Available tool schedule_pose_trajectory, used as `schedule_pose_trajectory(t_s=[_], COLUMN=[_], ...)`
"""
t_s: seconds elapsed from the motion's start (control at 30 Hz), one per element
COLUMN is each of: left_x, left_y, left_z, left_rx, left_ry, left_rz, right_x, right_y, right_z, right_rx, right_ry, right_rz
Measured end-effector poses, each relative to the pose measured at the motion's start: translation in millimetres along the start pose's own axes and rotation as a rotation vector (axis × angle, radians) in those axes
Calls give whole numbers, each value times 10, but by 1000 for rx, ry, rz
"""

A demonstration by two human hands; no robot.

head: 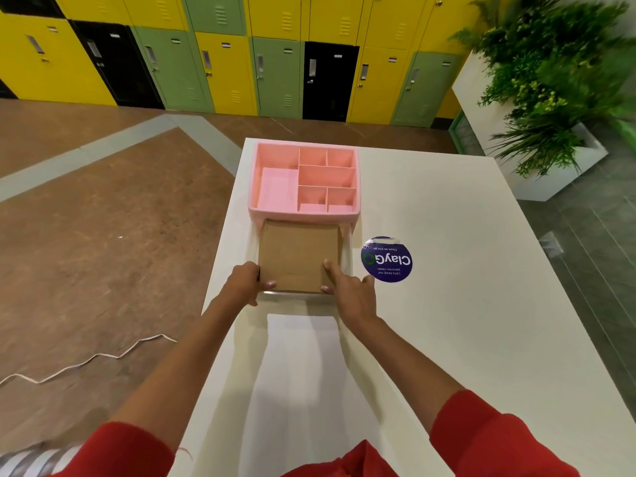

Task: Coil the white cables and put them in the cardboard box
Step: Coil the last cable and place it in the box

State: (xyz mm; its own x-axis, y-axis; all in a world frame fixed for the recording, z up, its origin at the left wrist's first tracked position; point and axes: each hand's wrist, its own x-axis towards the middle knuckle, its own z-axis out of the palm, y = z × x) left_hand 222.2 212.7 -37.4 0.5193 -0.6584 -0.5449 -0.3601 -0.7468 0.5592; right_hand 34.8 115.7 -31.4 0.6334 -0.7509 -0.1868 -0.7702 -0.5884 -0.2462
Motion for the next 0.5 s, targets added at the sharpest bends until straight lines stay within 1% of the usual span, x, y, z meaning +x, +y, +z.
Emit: schedule_pose_trajectory(t_s=[0.13,0.23,0.4,0.5], left_x=[-47,-141,-319,-356], left_y=[37,58,53,79], left_z=[24,102,190,202], left_rx=[53,178,407,516], left_ry=[66,193,414,539], left_rz=[-2,31,167,297], right_x=[4,20,80,53], right_y=[-25,-24,29,88], right_z=[18,34,3,-28], right_rx=[-40,-66,-164,-132], right_ry=[20,29,45,53], right_rz=[-28,-58,-84,-92])
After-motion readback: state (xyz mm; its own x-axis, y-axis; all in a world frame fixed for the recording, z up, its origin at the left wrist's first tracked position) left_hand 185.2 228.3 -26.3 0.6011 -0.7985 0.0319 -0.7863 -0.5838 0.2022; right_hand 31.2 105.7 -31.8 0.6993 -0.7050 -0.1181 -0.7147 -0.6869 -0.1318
